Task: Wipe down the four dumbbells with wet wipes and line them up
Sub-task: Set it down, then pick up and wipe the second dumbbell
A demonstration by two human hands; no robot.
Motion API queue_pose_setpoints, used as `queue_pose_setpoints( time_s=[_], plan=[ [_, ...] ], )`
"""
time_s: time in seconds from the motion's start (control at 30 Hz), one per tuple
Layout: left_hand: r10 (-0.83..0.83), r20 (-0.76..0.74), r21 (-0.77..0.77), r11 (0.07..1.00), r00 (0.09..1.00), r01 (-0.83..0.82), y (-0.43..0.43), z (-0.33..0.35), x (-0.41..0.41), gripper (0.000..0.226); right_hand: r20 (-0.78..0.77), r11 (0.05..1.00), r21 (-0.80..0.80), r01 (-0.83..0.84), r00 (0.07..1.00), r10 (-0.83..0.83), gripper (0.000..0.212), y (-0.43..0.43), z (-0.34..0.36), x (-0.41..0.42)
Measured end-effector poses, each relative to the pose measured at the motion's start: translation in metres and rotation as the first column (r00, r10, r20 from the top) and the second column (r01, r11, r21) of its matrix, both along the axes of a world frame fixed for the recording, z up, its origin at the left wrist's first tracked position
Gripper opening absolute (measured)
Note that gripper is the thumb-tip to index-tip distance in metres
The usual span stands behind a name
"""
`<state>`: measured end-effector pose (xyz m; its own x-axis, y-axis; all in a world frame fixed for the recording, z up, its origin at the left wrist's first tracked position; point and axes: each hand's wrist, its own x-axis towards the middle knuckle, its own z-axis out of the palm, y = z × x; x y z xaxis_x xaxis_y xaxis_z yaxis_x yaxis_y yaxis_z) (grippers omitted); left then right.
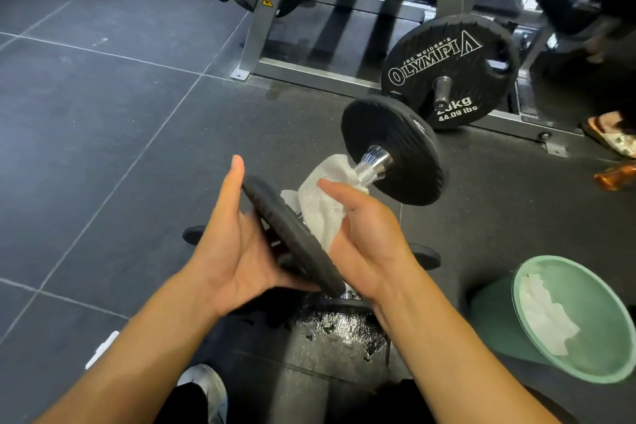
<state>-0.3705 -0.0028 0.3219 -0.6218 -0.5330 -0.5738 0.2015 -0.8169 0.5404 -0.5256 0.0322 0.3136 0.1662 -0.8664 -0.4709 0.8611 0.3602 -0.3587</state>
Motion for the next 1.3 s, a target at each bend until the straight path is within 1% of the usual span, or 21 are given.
queue_pose_setpoints(
  time_s=[0.13,0.23,0.3,0.33,0.37,0.4,0.47,0.53,0.6,0.7,0.8,0.83,0.9,0.93,0.97,1.0,1.07,1.13,1.17,1.23,1.3],
  plan=[
    [0.086,0.053,-0.051,0.995,0.995,-0.084,0.003,0.007,-0.007,0.075,-0.047,1.000,0.005,-0.015,0.999,0.015,0.072,-0.001,0.000,0.001],
    [0.251,0.050,-0.491,0.849,0.967,-0.195,0.012,0.008,-0.011,0.049,-0.083,0.999,0.041,0.028,0.996,-0.025,0.087,-0.005,0.000,0.002],
    [0.358,0.148,-0.940,0.340,0.922,0.019,0.014,0.000,-0.004,0.067,-0.143,0.996,0.038,0.082,0.987,-0.076,0.074,-0.007,0.000,0.000],
    [0.401,0.138,-0.990,0.037,0.906,0.135,0.013,-0.009,0.001,0.075,-0.165,0.993,0.035,0.109,0.981,-0.102,0.066,-0.007,-0.001,-0.002],
    [0.427,0.074,-0.981,-0.133,0.901,0.144,0.012,-0.016,0.003,0.073,-0.169,0.993,0.023,0.117,0.979,-0.111,0.059,-0.006,0.000,-0.005],
    [0.465,-0.007,-0.991,-0.123,0.885,0.057,0.012,-0.016,0.002,0.061,-0.162,0.993,0.014,0.121,0.980,-0.117,0.055,-0.005,0.000,-0.007],
    [0.574,-0.040,-0.934,0.270,0.818,-0.235,0.010,-0.015,-0.003,0.039,-0.143,0.992,0.010,0.128,0.982,-0.125,0.049,-0.003,0.005,-0.010],
    [0.472,0.100,-0.461,0.802,0.876,-0.379,0.006,-0.013,-0.008,0.060,-0.142,0.990,0.014,0.138,0.981,-0.134,0.050,-0.002,0.008,-0.008],
    [0.167,0.019,0.005,0.986,0.986,-0.167,0.005,-0.014,-0.005,0.096,-0.136,0.992,-0.004,0.127,0.983,-0.126,0.051,-0.001,0.007,-0.006],
    [0.225,-0.057,0.119,0.969,0.973,-0.217,0.011,-0.015,-0.009,0.096,-0.155,0.993,0.001,0.117,0.981,-0.115,0.051,0.000,0.007,-0.004],
    [0.391,-0.035,-0.197,0.900,0.920,-0.390,0.021,-0.012,-0.014,0.041,-0.157,0.995,-0.006,0.099,0.983,-0.099,0.049,-0.001,0.014,-0.006],
    [0.422,-0.025,-0.481,0.789,0.906,-0.381,0.027,-0.008,-0.014,0.038,-0.158,0.994,-0.012,0.110,0.981,-0.111,0.047,-0.001,0.016,-0.008],
    [0.433,-0.012,-0.922,0.343,0.901,-0.177,0.036,-0.008,-0.011,0.049,-0.168,0.988,-0.008,0.152,0.974,-0.152,0.044,-0.002,0.017,-0.010],
    [0.464,-0.079,-0.975,0.150,0.882,-0.166,0.038,-0.010,-0.007,0.047,-0.168,0.986,0.000,0.166,0.972,-0.163,0.044,-0.002,0.016,-0.011],
    [0.517,-0.143,-0.973,0.083,0.844,-0.216,0.035,-0.012,-0.004,0.042,-0.159,0.984,0.014,0.175,0.972,-0.171,0.043,-0.001,0.016,-0.011],
    [0.585,-0.173,-0.945,0.128,0.793,-0.301,0.031,-0.009,-0.001,0.036,-0.153,0.982,0.030,0.185,0.972,-0.178,0.043,0.000,0.015,-0.011],
    [0.704,-0.042,-0.748,0.449,0.709,-0.490,0.017,-0.005,0.005,0.032,-0.156,0.979,0.041,0.199,0.969,-0.191,0.042,0.001,0.012,-0.010],
    [0.521,0.201,-0.299,0.839,0.829,-0.455,0.006,-0.010,0.009,0.057,-0.139,0.978,0.026,0.209,0.969,-0.203,0.037,0.002,0.010,-0.008],
    [0.324,0.206,-0.068,0.946,0.923,-0.317,0.003,-0.009,0.009,0.075,-0.120,0.979,0.011,0.205,0.972,-0.202,0.037,0.002,0.009,-0.007],
    [0.088,0.056,0.134,0.986,0.995,-0.094,0.005,-0.008,0.003,0.100,-0.082,0.983,-0.022,0.180,0.980,-0.181,0.041,0.003,0.011,-0.004],
    [0.149,0.054,0.139,0.978,0.987,-0.155,0.009,-0.011,-0.006,0.094,-0.080,0.986,-0.047,0.162,0.983,-0.165,0.042,0.003,0.015,-0.004]
  ],
)
